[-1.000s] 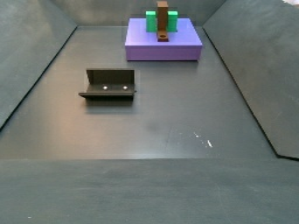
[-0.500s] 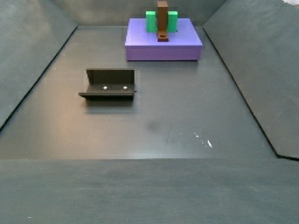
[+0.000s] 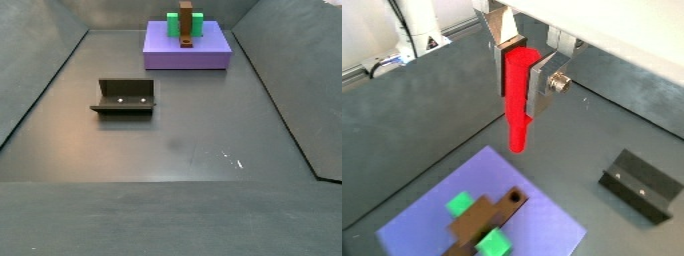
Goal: Pick up the red object. Move up. Move to above the board. Insert the red object.
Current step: Insert the red object.
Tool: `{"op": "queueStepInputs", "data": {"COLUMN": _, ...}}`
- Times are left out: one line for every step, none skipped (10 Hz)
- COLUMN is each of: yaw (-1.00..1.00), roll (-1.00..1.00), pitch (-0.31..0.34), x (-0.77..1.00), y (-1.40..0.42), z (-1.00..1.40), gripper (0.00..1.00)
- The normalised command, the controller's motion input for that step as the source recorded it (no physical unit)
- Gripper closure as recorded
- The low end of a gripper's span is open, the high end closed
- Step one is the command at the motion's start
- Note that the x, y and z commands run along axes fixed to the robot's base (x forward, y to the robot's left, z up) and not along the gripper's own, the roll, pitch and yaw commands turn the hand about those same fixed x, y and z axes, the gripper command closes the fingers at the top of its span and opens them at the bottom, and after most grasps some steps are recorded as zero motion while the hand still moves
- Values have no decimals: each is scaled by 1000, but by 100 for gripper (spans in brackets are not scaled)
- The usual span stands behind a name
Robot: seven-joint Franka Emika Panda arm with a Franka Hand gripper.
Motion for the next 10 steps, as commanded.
{"op": "queueStepInputs", "data": {"yaw": 123, "roll": 0, "pitch": 0, "x": 100, "y": 0, "z": -1000, "gripper": 100}}
{"op": "queueStepInputs", "data": {"yaw": 109, "roll": 0, "pitch": 0, "x": 123, "y": 0, "z": -1000, "gripper": 100}}
{"op": "queueStepInputs", "data": {"yaw": 20, "roll": 0, "pitch": -51, "x": 163, "y": -97, "z": -1000, "gripper": 100}}
{"op": "queueStepInputs", "data": {"yaw": 0, "roll": 0, "pitch": -84, "x": 174, "y": -40, "z": -1000, "gripper": 100}}
{"op": "queueStepInputs", "data": {"yaw": 20, "roll": 0, "pitch": -74, "x": 149, "y": 0, "z": -1000, "gripper": 100}}
{"op": "queueStepInputs", "data": {"yaw": 31, "roll": 27, "pitch": -47, "x": 100, "y": 0, "z": -1000, "gripper": 100}}
{"op": "queueStepInputs", "data": {"yaw": 57, "roll": 57, "pitch": -36, "x": 0, "y": 80, "z": -1000, "gripper": 100}}
{"op": "queueStepInputs", "data": {"yaw": 0, "roll": 59, "pitch": -36, "x": -117, "y": 157, "z": -1000, "gripper": 100}}
{"op": "queueStepInputs", "data": {"yaw": -17, "roll": 0, "pitch": -86, "x": -577, "y": 269, "z": -1000, "gripper": 100}}
{"op": "queueStepInputs", "data": {"yaw": -266, "roll": 31, "pitch": -193, "x": -769, "y": 209, "z": -809, "gripper": 100}}
